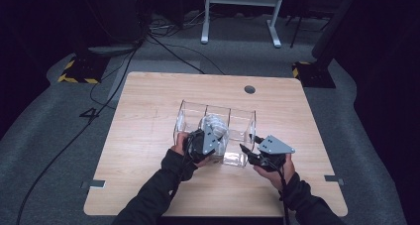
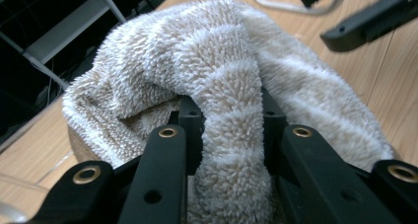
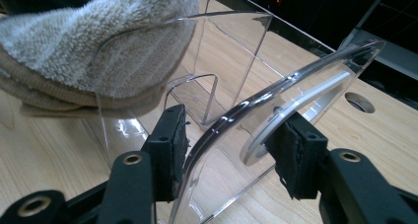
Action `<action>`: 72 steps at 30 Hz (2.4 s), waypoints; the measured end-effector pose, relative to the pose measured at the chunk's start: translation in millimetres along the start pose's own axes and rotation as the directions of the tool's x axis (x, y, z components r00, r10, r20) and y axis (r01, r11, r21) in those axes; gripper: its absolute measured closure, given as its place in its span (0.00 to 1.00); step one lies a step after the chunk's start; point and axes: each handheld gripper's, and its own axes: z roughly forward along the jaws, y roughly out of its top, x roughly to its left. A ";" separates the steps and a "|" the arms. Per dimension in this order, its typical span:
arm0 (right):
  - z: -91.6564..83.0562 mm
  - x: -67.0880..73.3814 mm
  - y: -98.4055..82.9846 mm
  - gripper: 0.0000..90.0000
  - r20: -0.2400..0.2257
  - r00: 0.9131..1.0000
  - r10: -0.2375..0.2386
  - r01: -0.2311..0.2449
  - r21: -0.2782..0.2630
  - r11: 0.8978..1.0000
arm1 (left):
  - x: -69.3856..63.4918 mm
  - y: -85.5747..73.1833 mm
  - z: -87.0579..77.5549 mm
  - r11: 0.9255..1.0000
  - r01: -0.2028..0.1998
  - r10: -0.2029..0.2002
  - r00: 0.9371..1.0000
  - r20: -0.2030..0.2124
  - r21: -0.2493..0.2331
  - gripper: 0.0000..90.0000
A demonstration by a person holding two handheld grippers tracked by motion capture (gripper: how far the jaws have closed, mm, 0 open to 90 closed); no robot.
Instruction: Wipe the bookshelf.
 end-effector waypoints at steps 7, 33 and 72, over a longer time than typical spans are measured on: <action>0.5 2.4 0.7 0.56 0.017 1.000 -0.008 0.007 0.007 1.000 | -14.1 -12.1 10.6 0.995 -0.074 0.075 0.997 -0.012 0.072 0.81; 1.2 4.5 1.9 0.55 0.031 0.999 -0.024 0.023 0.019 1.000 | -31.3 -41.9 -2.5 0.984 -0.092 0.047 0.961 0.272 0.154 0.81; 1.5 7.2 2.4 0.54 0.010 0.999 -0.035 0.035 0.012 0.999 | -6.5 -10.5 13.6 0.989 -0.078 0.085 0.995 -0.045 0.126 0.80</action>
